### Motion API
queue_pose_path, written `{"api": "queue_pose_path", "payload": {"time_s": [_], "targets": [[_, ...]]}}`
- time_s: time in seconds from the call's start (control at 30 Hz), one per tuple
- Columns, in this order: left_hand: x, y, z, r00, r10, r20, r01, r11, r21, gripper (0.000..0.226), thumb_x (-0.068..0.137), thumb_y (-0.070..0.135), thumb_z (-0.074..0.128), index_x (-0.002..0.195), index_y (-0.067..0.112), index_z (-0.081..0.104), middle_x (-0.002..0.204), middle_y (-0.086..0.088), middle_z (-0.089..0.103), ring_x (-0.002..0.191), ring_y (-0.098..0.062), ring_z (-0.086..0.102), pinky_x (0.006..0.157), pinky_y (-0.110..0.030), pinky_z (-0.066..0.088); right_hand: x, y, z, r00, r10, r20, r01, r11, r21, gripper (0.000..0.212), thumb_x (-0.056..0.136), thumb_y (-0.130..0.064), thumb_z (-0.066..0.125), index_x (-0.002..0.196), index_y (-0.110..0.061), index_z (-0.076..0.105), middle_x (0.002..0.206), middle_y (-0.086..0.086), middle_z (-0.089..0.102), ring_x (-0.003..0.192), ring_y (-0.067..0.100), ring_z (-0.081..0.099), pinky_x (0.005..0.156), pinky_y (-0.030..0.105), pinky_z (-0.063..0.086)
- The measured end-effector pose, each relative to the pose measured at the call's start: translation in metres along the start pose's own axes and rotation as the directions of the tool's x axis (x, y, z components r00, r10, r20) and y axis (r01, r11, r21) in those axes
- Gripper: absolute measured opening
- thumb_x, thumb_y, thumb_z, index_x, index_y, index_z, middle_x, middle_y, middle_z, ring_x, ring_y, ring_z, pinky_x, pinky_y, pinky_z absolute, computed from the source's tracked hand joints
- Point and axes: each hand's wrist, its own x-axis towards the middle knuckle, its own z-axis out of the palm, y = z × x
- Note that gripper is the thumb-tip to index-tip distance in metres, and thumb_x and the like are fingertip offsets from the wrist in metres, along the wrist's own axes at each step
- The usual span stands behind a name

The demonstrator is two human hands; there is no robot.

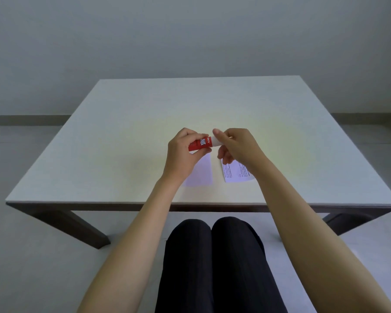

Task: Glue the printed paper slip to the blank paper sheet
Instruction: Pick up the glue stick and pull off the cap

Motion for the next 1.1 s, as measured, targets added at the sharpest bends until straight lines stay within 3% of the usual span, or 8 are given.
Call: {"api": "queue_pose_path", "payload": {"time_s": [0.1, 0.2, 0.27, 0.33, 0.5, 0.67, 0.93, 1.1], "targets": [[0.0, -0.002, -0.001, 1.0, -0.008, -0.003, 0.008, 1.0, 0.0, 0.034, 0.07, 0.01, 0.081, 0.103, 0.007, 0.071, 0.091, -0.004, 0.06, 0.081, -0.013, 0.055, 0.072, -0.001, 0.039, 0.0, 0.002, -0.003, 0.988, -0.148, 0.049, 0.149, 0.988, -0.036, 0.01, 0.09, -0.022, 0.062, 0.093, -0.013, 0.063, 0.077, 0.004, 0.068, 0.055, 0.014, 0.063, 0.054, 0.024, 0.051], [0.0, -0.003, -0.001, 1.0, -0.021, 0.003, 0.021, 1.0, -0.003, 0.034, 0.07, 0.01, 0.08, 0.103, 0.007, 0.071, 0.091, -0.005, 0.061, 0.081, -0.013, 0.055, 0.072, -0.001, 0.039, 0.0, -0.002, -0.006, 0.989, -0.11, 0.103, 0.116, 0.992, -0.053, 0.025, 0.09, -0.039, 0.059, 0.105, -0.019, 0.062, 0.084, 0.0, 0.068, 0.058, 0.014, 0.065, 0.056, 0.024, 0.052], [0.0, -0.003, 0.001, 1.0, -0.017, 0.015, 0.017, 1.0, -0.007, 0.035, 0.07, 0.01, 0.081, 0.103, 0.007, 0.071, 0.091, -0.005, 0.061, 0.08, -0.013, 0.055, 0.071, -0.001, 0.038, 0.001, -0.003, -0.005, 0.998, -0.044, 0.055, 0.047, 0.997, -0.068, 0.035, 0.092, -0.045, 0.052, 0.089, -0.012, 0.062, 0.067, 0.002, 0.068, 0.045, 0.012, 0.059, 0.049, 0.022, 0.048], [0.0, -0.003, 0.003, 0.999, -0.021, 0.026, 0.021, 1.0, -0.016, 0.036, 0.07, 0.01, 0.08, 0.104, 0.007, 0.071, 0.09, -0.002, 0.059, 0.079, -0.013, 0.055, 0.07, -0.001, 0.039, 0.002, -0.001, -0.004, 0.997, -0.069, 0.022, 0.071, 0.993, -0.09, 0.028, 0.093, -0.033, 0.054, 0.08, -0.01, 0.061, 0.06, 0.002, 0.065, 0.042, 0.011, 0.055, 0.048, 0.02, 0.046], [0.001, -0.006, 0.0, 0.99, -0.137, 0.031, 0.138, 0.988, -0.069, 0.029, 0.079, 0.018, 0.074, 0.108, 0.014, 0.07, 0.091, 0.0, 0.063, 0.079, -0.005, 0.057, 0.071, -0.001, 0.039, 0.01, 0.003, -0.023, 0.98, -0.194, -0.053, 0.197, 0.979, 0.056, 0.012, 0.087, -0.004, 0.062, 0.097, -0.009, 0.065, 0.073, 0.003, 0.061, 0.053, 0.01, 0.061, 0.062, 0.024, 0.053], [0.004, -0.012, -0.013, 0.939, -0.343, -0.015, 0.331, 0.915, -0.232, 0.015, 0.091, 0.033, 0.058, 0.089, 0.021, 0.067, 0.078, 0.011, 0.07, 0.07, 0.011, 0.062, 0.063, -0.007, 0.043, 0.041, 0.032, -0.063, 0.921, -0.037, -0.388, -0.068, 0.965, -0.255, 0.025, 0.084, -0.017, 0.063, 0.108, -0.01, 0.066, 0.08, 0.004, 0.063, 0.074, 0.025, 0.064, 0.076, 0.031, 0.049], [0.011, -0.019, -0.021, 0.87, -0.488, -0.074, 0.44, 0.835, -0.331, 0.006, 0.083, 0.032, 0.066, 0.085, 0.027, 0.065, 0.088, 0.005, 0.073, 0.088, -0.018, 0.07, 0.082, -0.033, 0.054, 0.055, 0.071, -0.064, 0.922, 0.077, -0.38, -0.281, 0.807, -0.519, 0.02, 0.08, -0.018, 0.061, 0.096, -0.006, 0.063, 0.098, 0.013, 0.066, 0.086, 0.033, 0.06, 0.066, 0.03, 0.041], [0.012, -0.019, -0.021, 0.84, -0.539, -0.06, 0.439, 0.742, -0.507, 0.009, 0.084, 0.019, 0.068, 0.09, 0.013, 0.069, 0.093, -0.003, 0.07, 0.077, -0.014, 0.073, 0.084, -0.036, 0.057, 0.053, 0.078, -0.059, 0.925, 0.059, -0.374, -0.286, 0.757, -0.588, 0.029, 0.079, -0.017, 0.056, 0.106, -0.01, 0.063, 0.105, 0.014, 0.066, 0.086, 0.033, 0.059, 0.067, 0.031, 0.042]]}}
